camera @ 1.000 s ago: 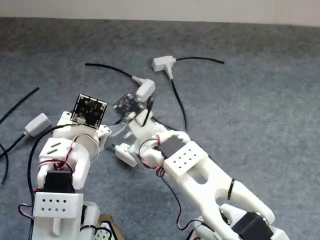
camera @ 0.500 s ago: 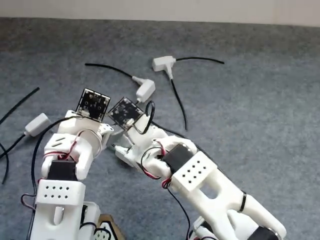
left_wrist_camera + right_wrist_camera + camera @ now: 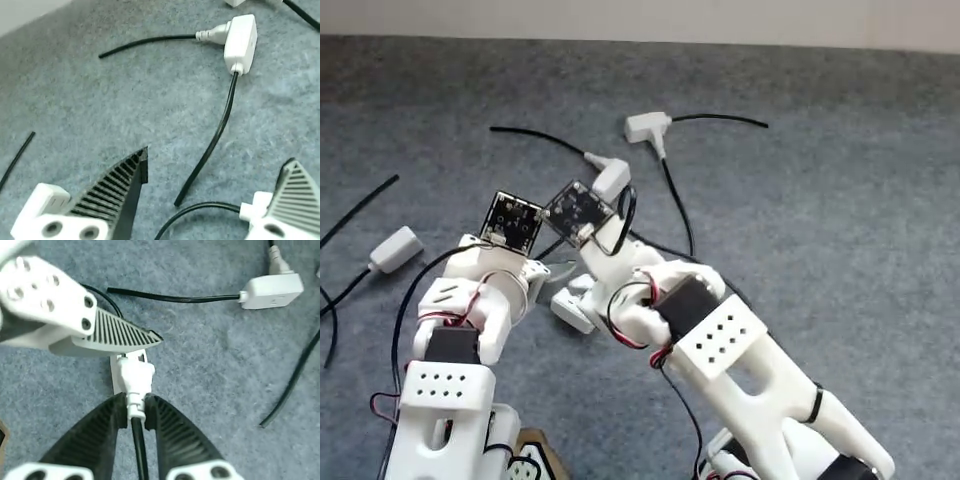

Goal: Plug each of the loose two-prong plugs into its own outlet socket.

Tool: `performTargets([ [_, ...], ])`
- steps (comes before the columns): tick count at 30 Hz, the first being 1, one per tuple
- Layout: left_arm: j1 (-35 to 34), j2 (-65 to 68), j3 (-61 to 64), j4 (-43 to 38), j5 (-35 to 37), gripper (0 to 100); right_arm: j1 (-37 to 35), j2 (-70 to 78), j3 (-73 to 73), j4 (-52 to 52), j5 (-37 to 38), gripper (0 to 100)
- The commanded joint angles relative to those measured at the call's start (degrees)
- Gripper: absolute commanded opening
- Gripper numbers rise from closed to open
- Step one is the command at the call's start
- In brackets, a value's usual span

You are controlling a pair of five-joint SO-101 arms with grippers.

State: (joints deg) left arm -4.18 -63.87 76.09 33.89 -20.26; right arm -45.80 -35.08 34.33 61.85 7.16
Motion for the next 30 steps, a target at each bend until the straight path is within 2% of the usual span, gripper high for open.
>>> performTargets([
  [1, 0.75, 0.31, 0.31, -0.7, 0.09, 40, 1.27, -2.68, -6.81, 2.59, 0.7, 0.8],
  [19, -0.04, 0.31, -2.77, -1.85, 0.0, 40, 1.27, -2.07, -3.56, 2.86, 3.08, 0.8],
  [22, -2.15, 0.75, -4.97, -1.76, 0.0, 40, 1.27, -2.07, -2.07, 2.86, 3.25, 0.8],
  [25, -5.93, 0.84, -7.43, -1.93, -0.09, 40, 1.36, -2.07, 0.22, 3.21, 6.24, 0.8],
  [30, -6.11, 0.92, -5.49, -2.11, 0.18, 40, 1.36, -2.15, 2.95, 3.65, 10.46, 0.8],
])
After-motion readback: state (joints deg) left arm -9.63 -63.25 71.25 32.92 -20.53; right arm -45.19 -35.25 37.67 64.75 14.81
